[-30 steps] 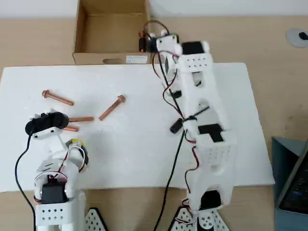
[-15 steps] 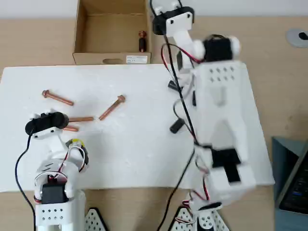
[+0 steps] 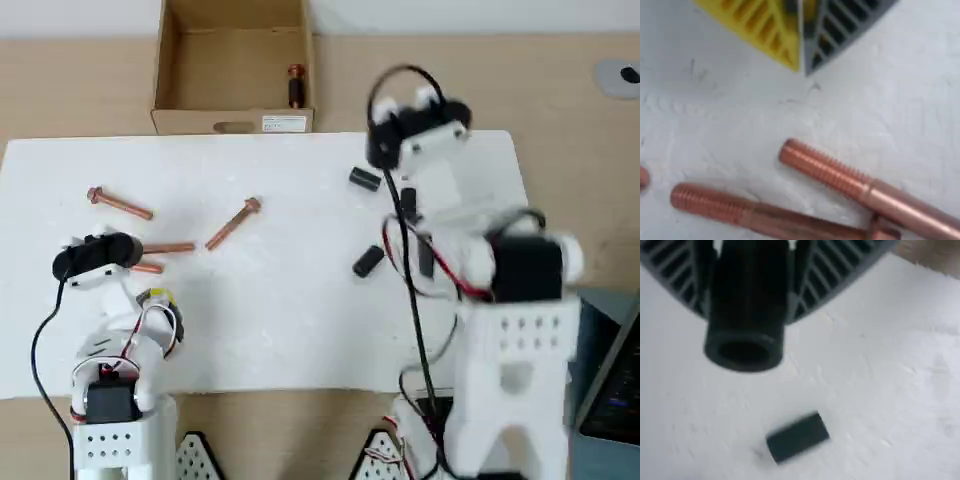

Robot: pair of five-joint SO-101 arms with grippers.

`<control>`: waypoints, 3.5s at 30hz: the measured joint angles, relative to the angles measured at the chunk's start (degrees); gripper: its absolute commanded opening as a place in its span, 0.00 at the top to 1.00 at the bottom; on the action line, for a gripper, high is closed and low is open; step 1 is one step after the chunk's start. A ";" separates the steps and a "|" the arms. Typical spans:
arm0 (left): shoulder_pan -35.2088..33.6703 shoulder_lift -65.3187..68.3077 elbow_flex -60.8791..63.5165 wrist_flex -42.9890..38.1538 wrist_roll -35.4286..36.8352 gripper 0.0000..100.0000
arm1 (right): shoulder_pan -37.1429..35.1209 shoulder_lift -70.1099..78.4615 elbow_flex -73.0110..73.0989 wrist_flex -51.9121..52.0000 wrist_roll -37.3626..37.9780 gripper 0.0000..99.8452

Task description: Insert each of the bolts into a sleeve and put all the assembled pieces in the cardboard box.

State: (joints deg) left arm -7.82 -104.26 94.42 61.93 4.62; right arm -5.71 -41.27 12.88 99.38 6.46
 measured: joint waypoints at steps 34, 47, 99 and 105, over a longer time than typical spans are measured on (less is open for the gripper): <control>8.00 58.11 -59.16 8.53 -1.85 0.99 | 5.89 -62.33 53.36 -18.29 -8.26 0.99; 15.21 85.54 -70.77 8.62 -20.92 0.99 | 5.98 -62.33 53.71 -18.29 -8.26 0.99; 18.37 142.15 -128.62 31.12 -36.48 0.87 | 5.98 -62.33 53.80 -18.29 -8.26 0.99; 18.37 145.32 -128.62 29.10 -36.48 0.87 | 5.98 -62.33 53.80 -18.29 -8.26 0.99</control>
State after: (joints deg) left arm 10.55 41.05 -34.20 91.03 -31.87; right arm 0.26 -103.60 66.68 81.10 -1.80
